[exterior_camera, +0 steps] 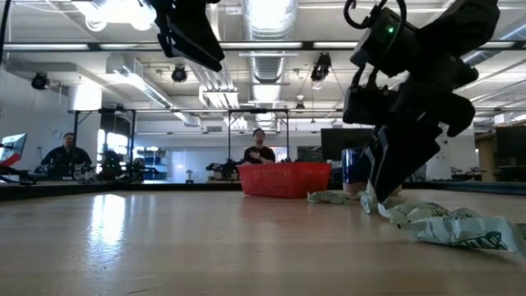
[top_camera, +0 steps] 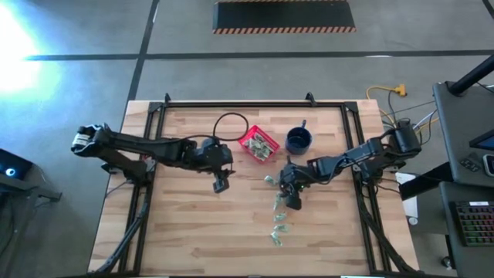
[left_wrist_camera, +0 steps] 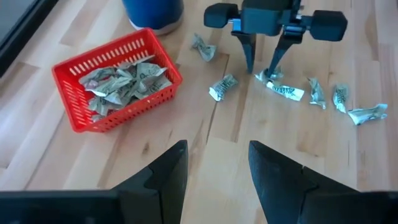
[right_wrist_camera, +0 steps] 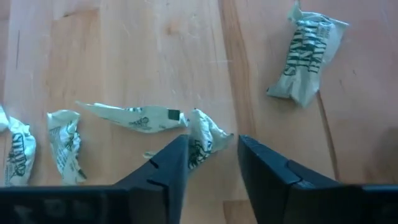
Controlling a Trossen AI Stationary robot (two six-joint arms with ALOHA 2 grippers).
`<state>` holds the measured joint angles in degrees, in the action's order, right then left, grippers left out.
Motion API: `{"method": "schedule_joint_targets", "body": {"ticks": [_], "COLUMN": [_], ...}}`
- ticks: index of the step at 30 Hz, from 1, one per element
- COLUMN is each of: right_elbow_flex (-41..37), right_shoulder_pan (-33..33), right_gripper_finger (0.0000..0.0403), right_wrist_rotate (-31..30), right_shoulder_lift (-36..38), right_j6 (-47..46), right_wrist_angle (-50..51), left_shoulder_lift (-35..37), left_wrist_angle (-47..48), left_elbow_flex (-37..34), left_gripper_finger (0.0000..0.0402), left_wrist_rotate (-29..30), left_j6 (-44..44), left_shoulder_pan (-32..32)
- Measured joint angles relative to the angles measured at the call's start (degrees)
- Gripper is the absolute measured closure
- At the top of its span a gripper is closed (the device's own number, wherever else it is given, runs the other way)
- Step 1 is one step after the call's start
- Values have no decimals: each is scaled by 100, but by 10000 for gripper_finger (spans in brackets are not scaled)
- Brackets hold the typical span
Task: Pick and place Stevia / Truvia into bins
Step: Put the stevia packet into the red basket
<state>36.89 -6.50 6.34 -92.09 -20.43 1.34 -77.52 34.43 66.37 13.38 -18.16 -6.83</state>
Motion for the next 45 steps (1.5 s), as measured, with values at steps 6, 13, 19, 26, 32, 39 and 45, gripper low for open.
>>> {"method": "schedule_joint_targets", "body": {"ticks": [6,13,19,26,32,39,45], "right_elbow_flex": [-1,6,6,6,6,232,618], "right_shoulder_pan": [-11,-13,-13,-13,-13,-13,-11], "right_gripper_finger": [337,390,379,392,395,395,395], "right_wrist_rotate": [7,145,136,123,117,114,-153], "right_shoulder_lift": [174,165,165,165,165,258,357], "right_j6": [141,112,96,93,93,217,576], "right_wrist_angle": [-22,-20,4,7,-29,-63,-18], "left_shoulder_lift": [-2,-7,-7,-7,-9,-9,-11], "left_wrist_angle": [-9,-12,-12,-12,-12,-10,-9], "left_elbow_flex": [0,-2,-2,-2,-7,-9,-11], "left_gripper_finger": [248,248,248,248,248,248,248], "left_wrist_rotate": [-3,-5,-8,-10,-12,-12,-14], "left_j6": [-107,-120,-120,-120,-119,-118,-102], "left_shoulder_pan": [2,2,2,2,2,2,7]}}
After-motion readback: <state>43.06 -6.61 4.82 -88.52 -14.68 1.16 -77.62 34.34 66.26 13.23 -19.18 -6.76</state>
